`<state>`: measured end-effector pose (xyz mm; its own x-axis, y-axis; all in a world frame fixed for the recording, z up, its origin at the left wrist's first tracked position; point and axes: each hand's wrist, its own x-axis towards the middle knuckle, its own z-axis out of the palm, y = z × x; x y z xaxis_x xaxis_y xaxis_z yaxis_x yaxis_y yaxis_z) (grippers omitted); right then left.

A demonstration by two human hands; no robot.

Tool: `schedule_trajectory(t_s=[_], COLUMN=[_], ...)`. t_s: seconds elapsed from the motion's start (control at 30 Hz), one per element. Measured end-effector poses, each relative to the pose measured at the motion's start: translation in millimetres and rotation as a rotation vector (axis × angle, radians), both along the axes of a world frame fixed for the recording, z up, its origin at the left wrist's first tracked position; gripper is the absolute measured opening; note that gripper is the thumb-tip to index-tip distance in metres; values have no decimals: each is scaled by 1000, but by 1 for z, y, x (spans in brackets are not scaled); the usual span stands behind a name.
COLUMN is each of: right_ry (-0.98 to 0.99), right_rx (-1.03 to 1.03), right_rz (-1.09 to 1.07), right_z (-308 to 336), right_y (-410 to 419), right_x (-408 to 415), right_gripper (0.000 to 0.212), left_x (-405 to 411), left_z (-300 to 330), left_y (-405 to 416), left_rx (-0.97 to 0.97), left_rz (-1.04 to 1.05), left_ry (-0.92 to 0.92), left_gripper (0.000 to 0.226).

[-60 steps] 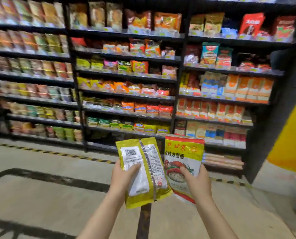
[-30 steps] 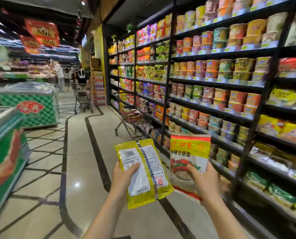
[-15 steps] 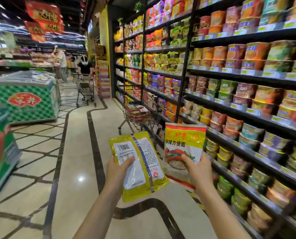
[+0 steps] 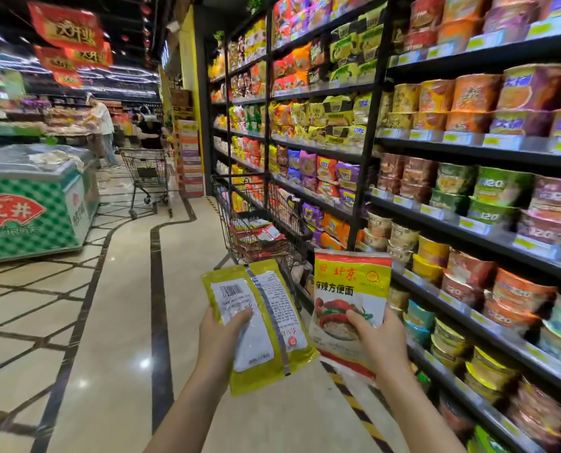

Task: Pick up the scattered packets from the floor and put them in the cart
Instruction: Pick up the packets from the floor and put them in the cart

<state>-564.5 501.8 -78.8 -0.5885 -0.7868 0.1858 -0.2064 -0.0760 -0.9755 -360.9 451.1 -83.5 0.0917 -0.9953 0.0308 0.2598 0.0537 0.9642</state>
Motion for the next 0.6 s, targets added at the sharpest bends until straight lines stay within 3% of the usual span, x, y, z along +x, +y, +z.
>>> schedule_trajectory(t_s=[0.6], right_ry=[42], right_rx=[94], right_rz=[98], right_z=[-19], right_y=[-453], right_x=[-118], right_gripper=[22], left_x=[-85], left_z=[-40], left_y=[-455], left_rx=[42], left_rz=[126], left_ry=[-114], left_gripper=[32])
